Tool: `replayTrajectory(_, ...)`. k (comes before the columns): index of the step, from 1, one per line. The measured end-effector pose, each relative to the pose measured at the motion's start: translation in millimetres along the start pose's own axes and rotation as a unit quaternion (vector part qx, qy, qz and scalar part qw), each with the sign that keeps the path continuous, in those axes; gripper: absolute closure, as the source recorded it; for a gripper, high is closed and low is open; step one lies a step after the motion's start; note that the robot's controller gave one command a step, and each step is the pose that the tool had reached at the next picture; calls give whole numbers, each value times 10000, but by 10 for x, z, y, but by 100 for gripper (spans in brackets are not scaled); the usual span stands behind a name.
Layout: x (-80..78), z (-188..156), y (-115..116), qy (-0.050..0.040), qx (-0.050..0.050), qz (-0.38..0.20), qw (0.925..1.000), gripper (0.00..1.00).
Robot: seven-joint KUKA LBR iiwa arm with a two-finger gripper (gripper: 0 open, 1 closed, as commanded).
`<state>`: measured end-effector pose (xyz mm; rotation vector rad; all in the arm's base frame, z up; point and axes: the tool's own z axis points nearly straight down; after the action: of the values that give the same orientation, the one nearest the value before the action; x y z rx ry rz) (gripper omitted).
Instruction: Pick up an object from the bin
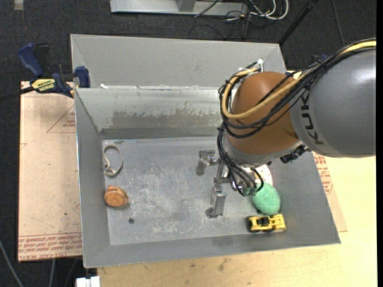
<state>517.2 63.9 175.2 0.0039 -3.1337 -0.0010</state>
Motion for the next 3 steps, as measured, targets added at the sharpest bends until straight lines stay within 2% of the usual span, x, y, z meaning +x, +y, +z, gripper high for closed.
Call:
replayTrajectory(1,-17,-43,-3,-40,-3,9,10000,0)
replayTrajectory(2,-209,-308,-158,-35,-5,28,10000,0)
replayTrajectory(3,-164,-312,-407,-81,-4,250,9997,0)
